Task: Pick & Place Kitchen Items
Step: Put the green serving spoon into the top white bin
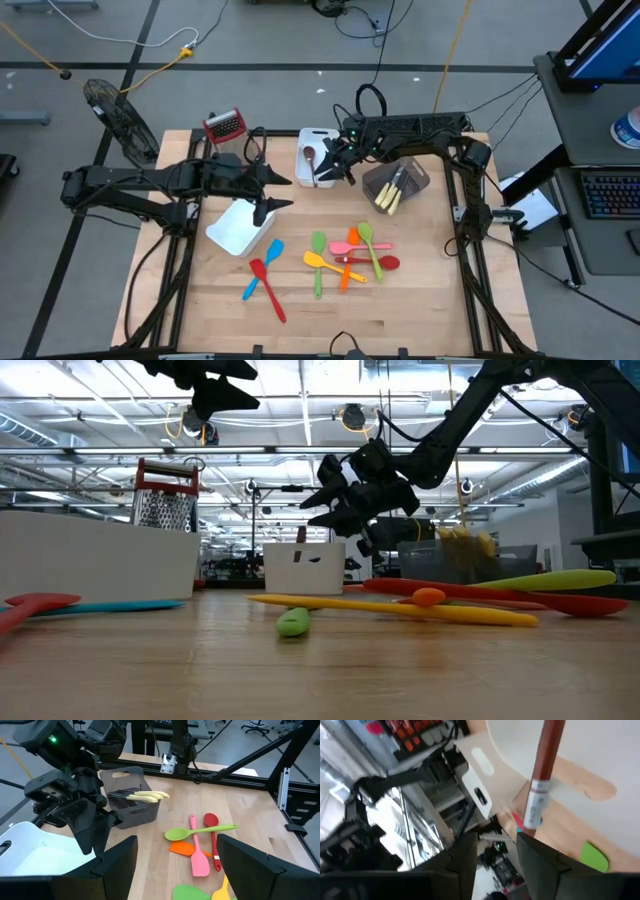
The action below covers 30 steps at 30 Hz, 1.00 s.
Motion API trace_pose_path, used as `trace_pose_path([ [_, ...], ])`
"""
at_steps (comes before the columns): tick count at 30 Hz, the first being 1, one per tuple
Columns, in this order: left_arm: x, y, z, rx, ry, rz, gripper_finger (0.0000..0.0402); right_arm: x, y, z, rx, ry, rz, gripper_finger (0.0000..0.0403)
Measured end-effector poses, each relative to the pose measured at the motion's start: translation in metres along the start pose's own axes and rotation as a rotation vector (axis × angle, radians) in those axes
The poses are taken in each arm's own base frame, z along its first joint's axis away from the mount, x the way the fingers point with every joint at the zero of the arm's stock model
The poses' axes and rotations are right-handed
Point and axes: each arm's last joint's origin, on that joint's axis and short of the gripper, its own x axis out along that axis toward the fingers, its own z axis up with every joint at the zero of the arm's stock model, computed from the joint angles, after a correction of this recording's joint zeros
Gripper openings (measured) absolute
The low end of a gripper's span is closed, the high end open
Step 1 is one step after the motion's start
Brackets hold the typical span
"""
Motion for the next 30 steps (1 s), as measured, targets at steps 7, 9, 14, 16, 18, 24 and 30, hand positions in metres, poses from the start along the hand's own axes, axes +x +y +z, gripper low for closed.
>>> trace_pose_path([
  [7, 0.000, -0.001, 0.000, -0.025, 0.003, -0.018, 0.0274, 0.002, 0.021, -0.025, -0.170, 0.104, 0.027, 0.0130],
  [9, 0.000, -0.002, -0.001, -0.027, 0.007, -0.030, 0.0274, 0.003, 0.029, -0.035, -0.229, 0.114, 0.037, 0.0130],
  [14, 0.000, -0.004, -0.002, -0.049, 0.023, -0.042, 0.0274, 0.005, 0.053, -0.070, -0.446, 0.155, 0.071, 0.0130],
  [16, 0.000, -0.005, -0.002, -0.065, 0.024, -0.046, 0.0274, 0.008, 0.058, -0.086, -0.515, 0.184, 0.065, 0.0130],
  [18, 0.000, -0.006, -0.002, -0.077, 0.023, -0.051, 0.0274, 0.010, 0.061, -0.104, -0.577, 0.211, 0.052, 0.0130],
  [24, 0.000, -0.007, -0.002, -0.158, 0.024, -0.053, 0.0273, 0.014, 0.063, -0.154, -0.736, 0.249, -0.033, 0.0130],
  [30, 0.000, -0.007, -0.002, -0.179, 0.022, -0.052, 0.0274, 0.005, 0.047, -0.196, -0.767, 0.247, -0.264, 0.0130],
])
